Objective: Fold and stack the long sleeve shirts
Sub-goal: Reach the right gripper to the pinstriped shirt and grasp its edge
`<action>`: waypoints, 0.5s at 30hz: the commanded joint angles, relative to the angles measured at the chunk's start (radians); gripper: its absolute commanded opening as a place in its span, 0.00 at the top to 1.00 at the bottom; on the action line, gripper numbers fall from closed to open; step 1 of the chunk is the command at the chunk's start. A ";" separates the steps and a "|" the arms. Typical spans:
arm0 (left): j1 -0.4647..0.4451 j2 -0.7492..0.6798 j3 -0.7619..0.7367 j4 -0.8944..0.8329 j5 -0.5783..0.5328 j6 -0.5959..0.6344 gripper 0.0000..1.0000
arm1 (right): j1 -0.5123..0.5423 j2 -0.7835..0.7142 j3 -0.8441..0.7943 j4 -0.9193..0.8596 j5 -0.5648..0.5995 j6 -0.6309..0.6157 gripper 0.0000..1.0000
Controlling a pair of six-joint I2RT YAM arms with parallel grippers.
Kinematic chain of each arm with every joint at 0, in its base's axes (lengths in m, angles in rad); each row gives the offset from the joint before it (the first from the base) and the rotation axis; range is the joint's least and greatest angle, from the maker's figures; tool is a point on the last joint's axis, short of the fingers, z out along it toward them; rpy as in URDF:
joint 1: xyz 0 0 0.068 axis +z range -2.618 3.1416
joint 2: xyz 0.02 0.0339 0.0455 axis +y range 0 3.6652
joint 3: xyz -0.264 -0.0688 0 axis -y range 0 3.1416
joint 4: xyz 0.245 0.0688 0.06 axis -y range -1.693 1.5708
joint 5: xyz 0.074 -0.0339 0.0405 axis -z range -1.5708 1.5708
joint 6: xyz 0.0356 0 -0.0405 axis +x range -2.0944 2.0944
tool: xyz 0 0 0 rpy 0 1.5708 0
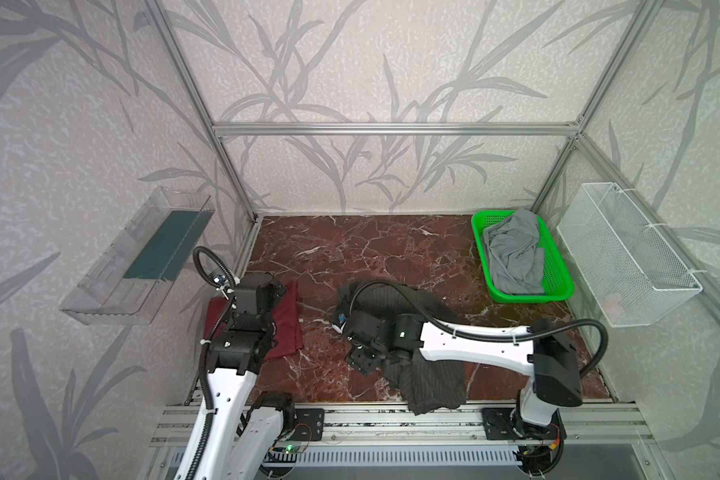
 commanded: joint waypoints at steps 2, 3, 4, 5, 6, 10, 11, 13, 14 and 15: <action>0.007 -0.005 0.023 -0.038 -0.059 -0.031 0.01 | -0.007 0.142 0.117 -0.108 0.046 -0.059 0.23; 0.007 -0.005 0.024 -0.040 -0.060 -0.031 0.01 | -0.011 0.171 0.138 -0.116 0.057 -0.063 0.24; 0.007 -0.006 0.023 -0.039 -0.063 -0.031 0.01 | -0.013 0.197 0.157 -0.128 0.065 -0.066 0.24; 0.007 -0.009 0.022 -0.041 -0.066 -0.030 0.01 | -0.015 0.221 0.171 -0.131 0.066 -0.071 0.25; 0.007 -0.013 0.022 -0.042 -0.067 -0.029 0.01 | -0.022 0.238 0.176 -0.121 0.072 -0.066 0.25; 0.007 -0.014 0.020 -0.037 -0.070 -0.027 0.01 | -0.079 0.293 0.179 -0.079 0.022 -0.048 0.27; 0.007 -0.013 0.020 -0.038 -0.069 -0.026 0.01 | -0.096 0.308 0.187 -0.078 0.013 -0.046 0.29; 0.007 -0.010 0.022 -0.037 -0.068 -0.025 0.01 | -0.128 0.335 0.202 -0.082 -0.004 -0.040 0.31; 0.007 -0.009 0.020 -0.038 -0.067 -0.025 0.01 | -0.141 0.343 0.204 -0.079 -0.017 -0.038 0.32; 0.007 -0.011 0.020 -0.036 -0.067 -0.024 0.01 | -0.148 0.348 0.204 -0.073 -0.028 -0.040 0.33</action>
